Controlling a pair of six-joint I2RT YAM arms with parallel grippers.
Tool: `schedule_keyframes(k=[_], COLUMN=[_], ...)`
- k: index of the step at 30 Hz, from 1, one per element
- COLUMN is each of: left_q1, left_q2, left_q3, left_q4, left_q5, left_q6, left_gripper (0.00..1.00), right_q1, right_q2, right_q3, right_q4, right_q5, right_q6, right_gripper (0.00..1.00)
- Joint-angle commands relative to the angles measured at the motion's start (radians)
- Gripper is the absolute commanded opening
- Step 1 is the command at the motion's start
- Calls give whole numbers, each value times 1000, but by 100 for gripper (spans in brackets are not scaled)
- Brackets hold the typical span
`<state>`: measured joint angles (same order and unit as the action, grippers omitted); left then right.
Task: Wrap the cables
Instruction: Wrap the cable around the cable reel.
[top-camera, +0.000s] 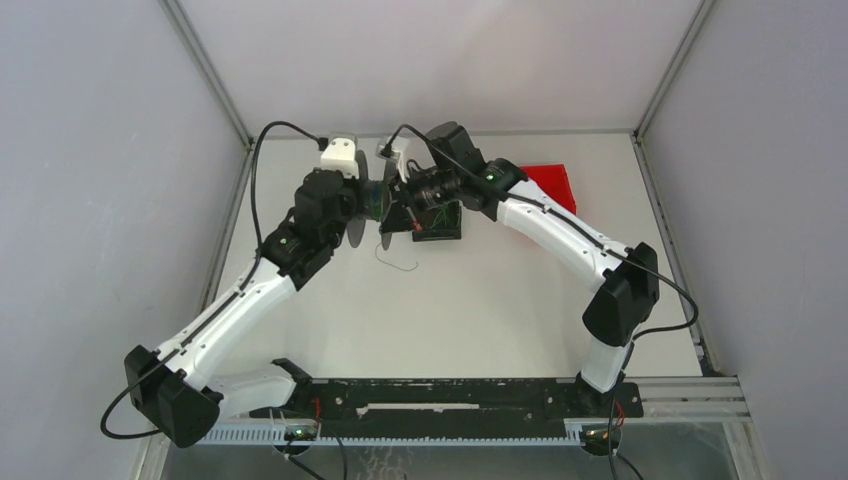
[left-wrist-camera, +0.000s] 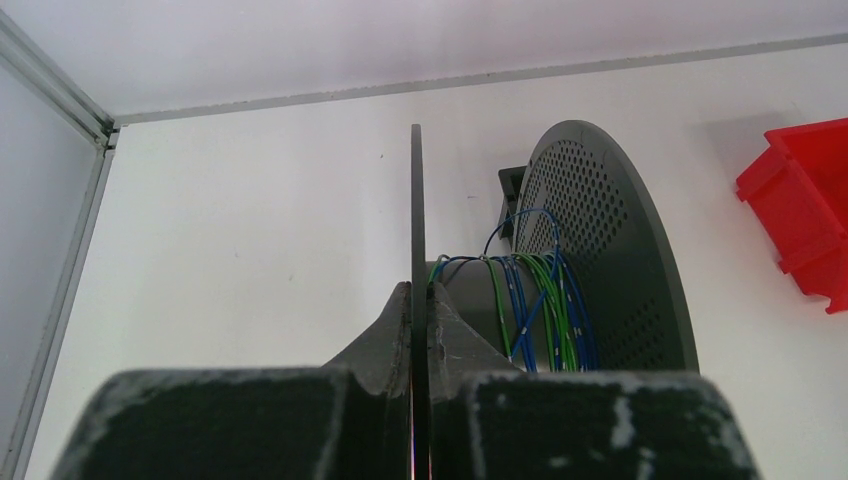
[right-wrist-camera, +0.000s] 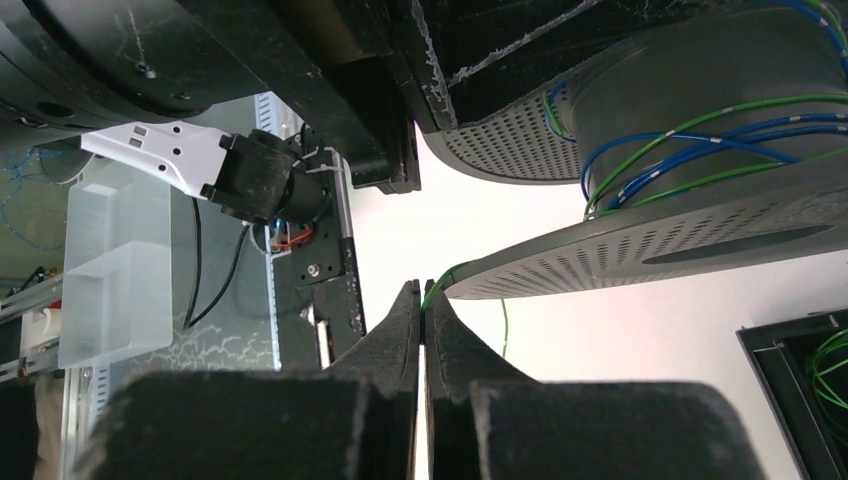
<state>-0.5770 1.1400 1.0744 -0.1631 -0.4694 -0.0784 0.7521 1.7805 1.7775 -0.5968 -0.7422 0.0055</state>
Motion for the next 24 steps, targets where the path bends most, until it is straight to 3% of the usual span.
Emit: schedule_keyframes(k=[1, 10, 24], left_q1=[8, 8, 8], left_q2=[-22, -23, -30], left_q3=[-26, -37, -48], left_q4=[49, 57, 78], left_q5=[-56, -55, -51], left_q6=[34, 40, 75], left_gripper=[0, 0, 0], right_q1=[-19, -30, -31], right_q2=[-21, 5, 96], right_q3=[78, 157, 397], right_q4=[-8, -110, -450], right_q5=[-22, -44, -80], right_q6=[-19, -57, -226], right_gripper=[4, 4, 0])
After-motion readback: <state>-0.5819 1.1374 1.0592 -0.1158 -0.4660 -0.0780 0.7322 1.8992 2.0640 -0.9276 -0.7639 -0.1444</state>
